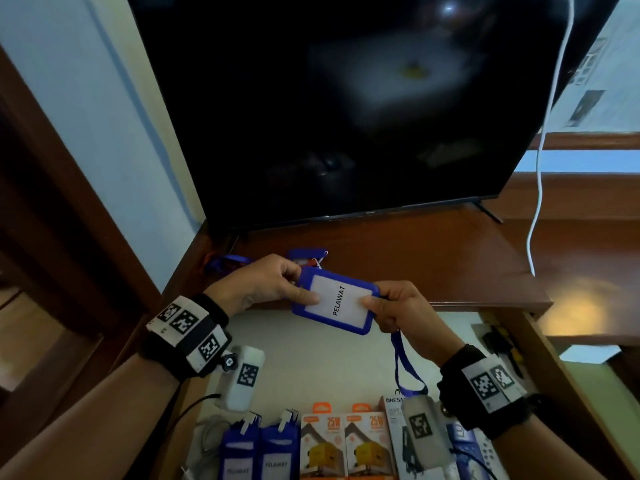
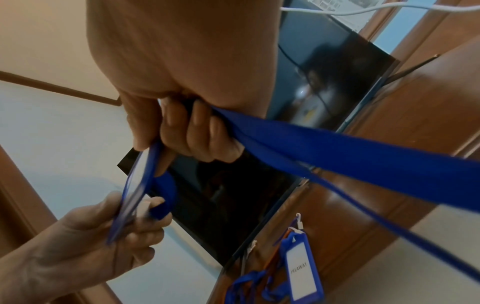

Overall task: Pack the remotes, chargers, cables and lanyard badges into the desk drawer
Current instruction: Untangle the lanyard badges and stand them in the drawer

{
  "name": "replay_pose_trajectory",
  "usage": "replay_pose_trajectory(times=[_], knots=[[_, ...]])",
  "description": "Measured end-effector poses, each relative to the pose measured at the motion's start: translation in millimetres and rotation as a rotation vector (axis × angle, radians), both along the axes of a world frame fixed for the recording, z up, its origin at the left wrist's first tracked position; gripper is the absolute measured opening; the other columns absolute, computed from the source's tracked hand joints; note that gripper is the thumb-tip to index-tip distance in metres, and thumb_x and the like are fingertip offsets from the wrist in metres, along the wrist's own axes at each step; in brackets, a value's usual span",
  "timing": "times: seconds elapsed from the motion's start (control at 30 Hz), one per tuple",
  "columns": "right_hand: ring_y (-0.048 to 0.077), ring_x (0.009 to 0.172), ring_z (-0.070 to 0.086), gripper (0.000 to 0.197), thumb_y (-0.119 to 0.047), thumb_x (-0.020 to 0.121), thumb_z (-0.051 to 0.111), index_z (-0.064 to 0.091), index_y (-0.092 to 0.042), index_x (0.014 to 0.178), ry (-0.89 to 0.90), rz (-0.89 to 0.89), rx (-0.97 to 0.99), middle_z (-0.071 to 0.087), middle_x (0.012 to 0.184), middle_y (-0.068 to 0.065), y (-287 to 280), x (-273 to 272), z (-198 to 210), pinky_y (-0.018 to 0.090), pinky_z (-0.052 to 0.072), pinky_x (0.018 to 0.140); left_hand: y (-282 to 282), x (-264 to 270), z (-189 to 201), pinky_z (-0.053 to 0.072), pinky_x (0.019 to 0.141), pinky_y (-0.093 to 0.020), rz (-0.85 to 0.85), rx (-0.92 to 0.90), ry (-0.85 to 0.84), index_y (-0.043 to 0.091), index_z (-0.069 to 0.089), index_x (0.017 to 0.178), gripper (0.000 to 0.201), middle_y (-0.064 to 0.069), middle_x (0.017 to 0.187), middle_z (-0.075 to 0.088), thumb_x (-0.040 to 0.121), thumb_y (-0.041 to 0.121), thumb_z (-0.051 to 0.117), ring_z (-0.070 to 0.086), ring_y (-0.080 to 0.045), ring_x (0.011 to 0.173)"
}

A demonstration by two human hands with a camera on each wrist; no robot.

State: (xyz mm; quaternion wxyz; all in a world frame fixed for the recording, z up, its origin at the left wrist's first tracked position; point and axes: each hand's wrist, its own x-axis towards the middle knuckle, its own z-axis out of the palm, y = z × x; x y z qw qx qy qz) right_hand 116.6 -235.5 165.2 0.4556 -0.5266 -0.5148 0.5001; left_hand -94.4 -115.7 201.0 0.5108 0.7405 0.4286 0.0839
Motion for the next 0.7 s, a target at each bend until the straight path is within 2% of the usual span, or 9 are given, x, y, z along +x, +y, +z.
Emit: replay_pose_trajectory(times=[0.07, 0.17, 0.27, 0.37, 0.43, 0.5, 0.6, 0.67, 0.7], knots=[[0.008, 0.044, 0.034, 0.022, -0.008, 0.097, 0.047, 0.057, -0.006, 0.077, 0.035, -0.003, -0.022, 0.054, 0.051, -0.005, 1, -8, -7, 0.022, 0.030, 0.050, -2, -4, -8, 0.055, 0.074, -0.023, 0.037, -0.008, -0.021, 0.007, 0.069, 0.099, 0.035, -0.003, 0.098, 0.072, 0.068, 0.017, 0.081, 0.069, -0.015, 0.092], [0.013, 0.044, 0.037, 0.023, -0.011, 0.096, 0.049, 0.060, -0.010, 0.076, 0.024, -0.003, -0.059, 0.054, 0.052, -0.001, 2, -17, -15, 0.024, 0.033, 0.049, -3, -10, -16, 0.055, 0.073, -0.021, 0.006, -0.019, -0.012, 0.013, 0.068, 0.097, 0.027, 0.001, 0.094, 0.073, 0.072, 0.011, 0.079, 0.069, -0.013, 0.091], [0.010, 0.044, 0.033, 0.022, -0.013, 0.096, 0.051, 0.062, -0.011, 0.077, 0.038, 0.000, -0.128, 0.052, 0.055, 0.001, 3, -21, -21, 0.024, 0.030, 0.048, -4, -17, -24, 0.056, 0.070, -0.021, -0.061, -0.038, 0.034, 0.014, 0.071, 0.091, 0.018, 0.002, 0.089, 0.074, 0.074, 0.010, 0.077, 0.070, -0.011, 0.084], [0.007, 0.045, 0.032, 0.019, -0.019, 0.094, 0.055, 0.061, -0.008, 0.081, -0.011, -0.014, -0.154, 0.052, 0.056, -0.003, 2, -24, -26, 0.020, 0.029, 0.046, -5, -24, -31, 0.055, 0.066, -0.023, -0.035, -0.020, 0.028, 0.015, 0.071, 0.085, 0.013, 0.003, 0.082, 0.074, 0.075, 0.008, 0.077, 0.071, -0.011, 0.078], [0.007, 0.044, 0.027, 0.023, -0.021, 0.093, 0.056, 0.059, -0.007, 0.075, -0.029, -0.029, -0.144, 0.044, 0.050, -0.008, 0, -26, -31, 0.021, 0.025, 0.045, -3, -27, -36, 0.053, 0.062, -0.021, 0.045, 0.006, -0.010, 0.015, 0.070, 0.080, 0.013, 0.005, 0.073, 0.073, 0.076, 0.004, 0.076, 0.070, -0.009, 0.071], [0.007, 0.043, 0.024, 0.025, -0.020, 0.095, 0.054, 0.060, -0.004, 0.077, -0.048, -0.046, -0.141, 0.036, 0.047, -0.009, -3, -27, -37, 0.021, 0.022, 0.044, -2, -30, -39, 0.052, 0.057, -0.018, 0.164, 0.019, -0.101, 0.015, 0.070, 0.079, 0.015, 0.006, 0.066, 0.072, 0.076, 0.000, 0.074, 0.067, -0.009, 0.065], [0.005, 0.043, 0.026, 0.028, -0.017, 0.099, 0.048, 0.062, -0.006, 0.077, -0.078, -0.078, -0.139, 0.034, 0.047, -0.010, -6, -30, -42, 0.020, 0.023, 0.044, -8, -28, -39, 0.047, 0.050, -0.011, 0.354, 0.036, -0.236, 0.005, 0.069, 0.086, 0.009, 0.005, 0.064, 0.068, 0.079, -0.002, 0.070, 0.064, -0.004, 0.058], [0.005, 0.043, 0.026, 0.030, -0.016, 0.099, 0.047, 0.062, -0.008, 0.074, -0.131, -0.090, -0.134, 0.035, 0.046, -0.011, -8, -33, -42, 0.019, 0.024, 0.044, -14, -24, -39, 0.042, 0.044, -0.008, 0.458, 0.047, -0.317, 0.004, 0.066, 0.088, 0.010, 0.002, 0.065, 0.066, 0.081, -0.004, 0.068, 0.060, 0.001, 0.046], [0.005, 0.044, 0.027, 0.031, -0.016, 0.099, 0.047, 0.062, -0.010, 0.073, -0.175, -0.083, -0.125, 0.035, 0.046, -0.012, -10, -35, -41, 0.018, 0.025, 0.044, -15, -22, -41, 0.042, 0.044, -0.008, 0.509, 0.056, -0.344, 0.005, 0.066, 0.089, 0.011, -0.001, 0.069, 0.066, 0.081, -0.003, 0.068, 0.061, 0.002, 0.046]])
